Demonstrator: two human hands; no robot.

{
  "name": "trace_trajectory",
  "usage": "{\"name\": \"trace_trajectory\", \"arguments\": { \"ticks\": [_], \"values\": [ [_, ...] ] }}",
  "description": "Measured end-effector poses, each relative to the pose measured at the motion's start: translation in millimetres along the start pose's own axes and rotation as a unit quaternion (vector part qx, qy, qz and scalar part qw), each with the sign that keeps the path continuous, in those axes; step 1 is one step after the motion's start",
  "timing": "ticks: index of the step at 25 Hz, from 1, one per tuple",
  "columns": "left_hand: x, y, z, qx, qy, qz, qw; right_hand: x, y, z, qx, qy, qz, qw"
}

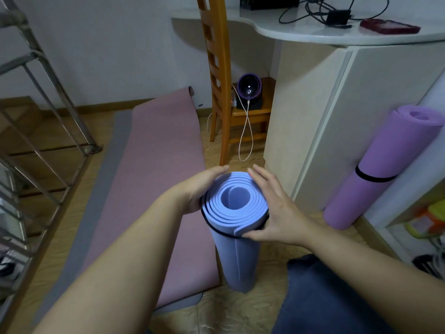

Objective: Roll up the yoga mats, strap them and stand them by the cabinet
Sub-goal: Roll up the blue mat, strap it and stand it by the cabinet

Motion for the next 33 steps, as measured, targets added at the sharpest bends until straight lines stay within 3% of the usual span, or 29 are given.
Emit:
{"name": "trace_trajectory", "arguments": {
  "ticks": [3, 7, 10, 15, 19, 21, 25, 28, 33],
  "values": [
    [-5, -6, 23, -0.040, -0.147, -0.085, 0.985, -5, -1, -1, -0.102, 0.049, -0.011, 0.994],
    [-16, -11, 37, -0.074, -0.223, -0.223, 0.946, -13, 1, -7, -0.182, 0.164, -0.008, 0.969],
    [-22, -13, 35, -0.078, -0.176, -0.248, 0.949, -17, -2, -10, -0.233, 0.311, -0.001, 0.921],
    [-27, -8, 40, -0.092, -0.106, -0.241, 0.960, -29, -15, -2, -0.298, 0.413, -0.079, 0.857],
    [-22, 3, 53, -0.079, -0.005, -0.262, 0.962, -35, -12, -15, -0.392, 0.526, -0.166, 0.736],
    [-14, 7, 56, -0.087, 0.052, -0.271, 0.957, -34, -6, -16, -0.414, 0.498, -0.171, 0.743],
    [-3, 15, 55, -0.094, 0.228, -0.268, 0.931, -30, 3, -24, -0.405, 0.316, -0.167, 0.842],
    [-1, 17, 56, -0.082, 0.347, -0.220, 0.908, -33, 10, -38, -0.421, 0.284, -0.163, 0.846],
    [-1, 21, 84, -0.033, 0.324, -0.163, 0.931, -55, 22, -64, -0.445, 0.199, -0.143, 0.862]
  ]
}}
Point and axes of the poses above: each hand's wrist, its own y-axis towards the middle knuckle, its own x-axis out of the back of the hand, z = x × y, the point moved 1 cm from there along y, towards the middle knuckle, and after that the axes turned 13 degrees about -x, right-handed, at the moved point
